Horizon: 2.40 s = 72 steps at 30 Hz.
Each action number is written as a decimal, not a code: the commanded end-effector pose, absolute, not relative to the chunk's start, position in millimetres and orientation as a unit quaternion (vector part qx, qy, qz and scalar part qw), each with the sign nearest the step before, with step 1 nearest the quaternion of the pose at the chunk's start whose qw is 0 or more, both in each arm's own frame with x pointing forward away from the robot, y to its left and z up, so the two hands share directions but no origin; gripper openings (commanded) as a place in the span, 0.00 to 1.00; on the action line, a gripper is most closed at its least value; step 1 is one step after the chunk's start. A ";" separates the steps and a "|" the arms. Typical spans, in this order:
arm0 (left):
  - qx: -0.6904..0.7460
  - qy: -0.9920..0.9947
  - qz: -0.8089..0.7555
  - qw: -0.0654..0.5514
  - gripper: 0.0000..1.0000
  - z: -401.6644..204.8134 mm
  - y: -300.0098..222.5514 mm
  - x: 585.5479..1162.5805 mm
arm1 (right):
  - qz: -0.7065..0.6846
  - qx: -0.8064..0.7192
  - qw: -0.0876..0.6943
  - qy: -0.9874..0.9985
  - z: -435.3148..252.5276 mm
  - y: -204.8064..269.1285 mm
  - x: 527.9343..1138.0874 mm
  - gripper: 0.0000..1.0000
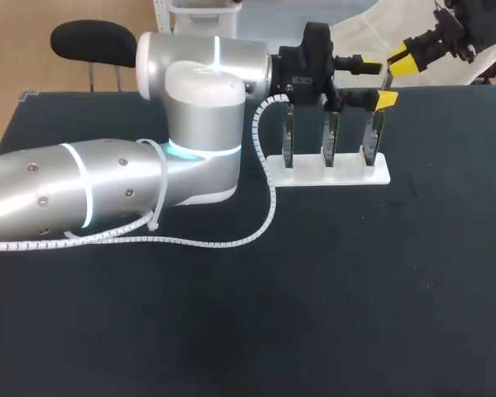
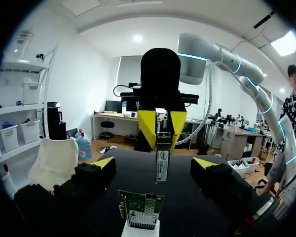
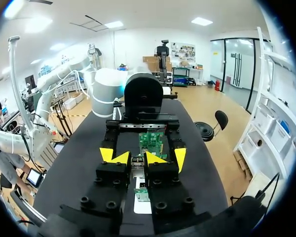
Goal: Pick up the optical module with the left hand, and insert it into the network port with the right hand.
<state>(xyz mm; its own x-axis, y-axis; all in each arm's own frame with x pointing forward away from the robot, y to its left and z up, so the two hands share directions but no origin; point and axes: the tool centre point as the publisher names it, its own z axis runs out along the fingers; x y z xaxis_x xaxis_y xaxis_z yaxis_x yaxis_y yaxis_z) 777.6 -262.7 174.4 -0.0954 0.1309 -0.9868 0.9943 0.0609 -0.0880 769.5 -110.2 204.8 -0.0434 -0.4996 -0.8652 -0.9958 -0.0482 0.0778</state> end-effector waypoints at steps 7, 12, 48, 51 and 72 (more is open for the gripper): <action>0.503 0.574 -0.451 0.462 1.00 184.1 -250.3 774.4 | 0.385 -0.611 0.325 0.611 202.9 -112.1 767.5 0.00; 0.516 0.580 -0.433 0.458 1.00 189.0 -243.9 775.8 | 0.385 -0.611 0.323 0.611 202.5 -111.9 768.7 0.00; 0.570 0.639 -0.379 0.353 1.00 174.5 -226.5 780.2 | 0.386 -0.611 0.323 0.612 200.1 -111.5 771.0 0.00; 0.571 0.639 -0.379 0.350 1.00 173.9 -226.9 780.3 | 0.385 -0.611 0.322 0.612 200.1 -111.5 770.7 0.00; 0.573 0.641 -0.389 0.332 1.00 165.4 -226.4 776.9 | 0.382 -0.613 0.320 0.612 200.1 -111.6 769.7 0.00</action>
<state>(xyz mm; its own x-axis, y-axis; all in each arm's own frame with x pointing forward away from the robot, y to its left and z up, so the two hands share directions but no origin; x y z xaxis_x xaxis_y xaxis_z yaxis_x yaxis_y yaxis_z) 774.5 -225.5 164.8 -0.1233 0.4717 -0.8731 0.9923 0.0456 -0.1154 770.7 -111.8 200.3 -0.0433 -0.5058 -0.8616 -0.9959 -0.0471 0.0777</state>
